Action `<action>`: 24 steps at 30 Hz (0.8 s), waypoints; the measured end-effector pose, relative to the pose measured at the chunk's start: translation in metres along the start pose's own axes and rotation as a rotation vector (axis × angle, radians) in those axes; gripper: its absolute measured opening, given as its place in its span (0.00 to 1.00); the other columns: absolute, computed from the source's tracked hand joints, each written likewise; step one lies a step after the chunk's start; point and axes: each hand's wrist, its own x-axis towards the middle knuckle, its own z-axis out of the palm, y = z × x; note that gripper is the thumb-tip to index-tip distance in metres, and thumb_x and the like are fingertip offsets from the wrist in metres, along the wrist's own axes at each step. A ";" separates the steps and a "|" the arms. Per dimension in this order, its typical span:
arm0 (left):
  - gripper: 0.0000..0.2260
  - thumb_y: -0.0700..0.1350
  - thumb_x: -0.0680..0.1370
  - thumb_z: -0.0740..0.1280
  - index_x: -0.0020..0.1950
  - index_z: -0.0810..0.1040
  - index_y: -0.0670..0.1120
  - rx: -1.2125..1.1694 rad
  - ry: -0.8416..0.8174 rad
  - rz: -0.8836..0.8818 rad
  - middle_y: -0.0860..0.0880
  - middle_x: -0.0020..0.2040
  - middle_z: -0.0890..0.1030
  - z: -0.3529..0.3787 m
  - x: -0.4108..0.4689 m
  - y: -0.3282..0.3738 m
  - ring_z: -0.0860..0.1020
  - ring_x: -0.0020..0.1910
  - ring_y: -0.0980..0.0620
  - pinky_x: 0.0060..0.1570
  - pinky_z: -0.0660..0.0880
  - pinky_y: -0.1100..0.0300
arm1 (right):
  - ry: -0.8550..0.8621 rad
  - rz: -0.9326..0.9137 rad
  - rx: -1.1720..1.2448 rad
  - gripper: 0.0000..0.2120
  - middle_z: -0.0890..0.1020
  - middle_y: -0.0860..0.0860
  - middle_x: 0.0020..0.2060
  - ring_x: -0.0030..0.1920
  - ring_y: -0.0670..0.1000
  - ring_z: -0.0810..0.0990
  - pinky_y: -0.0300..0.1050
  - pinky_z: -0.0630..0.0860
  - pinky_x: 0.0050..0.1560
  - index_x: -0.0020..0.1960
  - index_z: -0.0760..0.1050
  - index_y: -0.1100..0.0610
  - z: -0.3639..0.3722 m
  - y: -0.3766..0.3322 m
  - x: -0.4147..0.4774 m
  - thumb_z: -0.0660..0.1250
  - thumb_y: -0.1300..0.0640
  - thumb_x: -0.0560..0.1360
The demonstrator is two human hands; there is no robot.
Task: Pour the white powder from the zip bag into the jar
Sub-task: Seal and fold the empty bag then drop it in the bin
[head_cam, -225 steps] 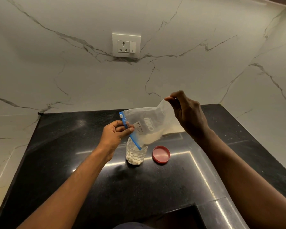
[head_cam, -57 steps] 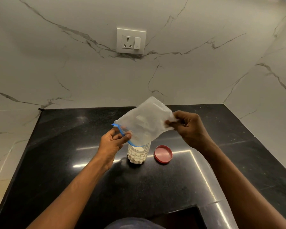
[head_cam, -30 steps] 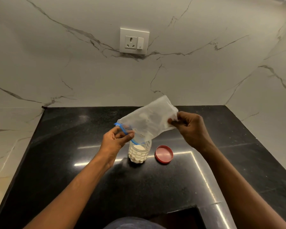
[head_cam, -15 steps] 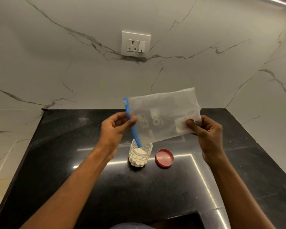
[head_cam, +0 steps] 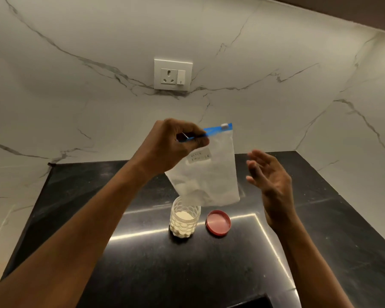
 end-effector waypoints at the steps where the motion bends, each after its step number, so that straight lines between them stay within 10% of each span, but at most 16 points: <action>1: 0.09 0.46 0.77 0.76 0.56 0.88 0.46 0.027 -0.037 0.020 0.56 0.44 0.84 0.003 0.000 0.003 0.81 0.40 0.62 0.42 0.73 0.76 | -0.012 -0.068 -0.024 0.15 0.82 0.47 0.64 0.65 0.51 0.81 0.63 0.77 0.65 0.64 0.79 0.42 0.006 -0.010 0.003 0.71 0.45 0.77; 7: 0.10 0.45 0.76 0.77 0.57 0.88 0.48 0.047 -0.122 0.090 0.58 0.49 0.83 0.019 -0.008 0.010 0.80 0.45 0.70 0.47 0.73 0.78 | 0.075 -0.203 0.041 0.06 0.88 0.53 0.48 0.49 0.52 0.86 0.48 0.84 0.50 0.55 0.84 0.58 0.030 -0.036 0.012 0.70 0.61 0.79; 14: 0.24 0.64 0.76 0.71 0.67 0.81 0.53 0.157 -0.099 0.117 0.51 0.62 0.82 0.028 -0.011 0.009 0.79 0.60 0.52 0.57 0.77 0.55 | 0.050 -0.106 0.170 0.05 0.87 0.51 0.40 0.40 0.49 0.85 0.40 0.80 0.39 0.47 0.83 0.59 0.036 -0.040 0.001 0.70 0.66 0.79; 24: 0.14 0.57 0.77 0.72 0.56 0.89 0.51 0.008 -0.091 -0.010 0.52 0.53 0.89 0.037 -0.011 0.021 0.85 0.50 0.54 0.52 0.84 0.47 | 0.051 -0.042 0.225 0.06 0.83 0.49 0.39 0.41 0.47 0.83 0.43 0.82 0.43 0.48 0.79 0.59 0.041 -0.043 -0.004 0.65 0.62 0.82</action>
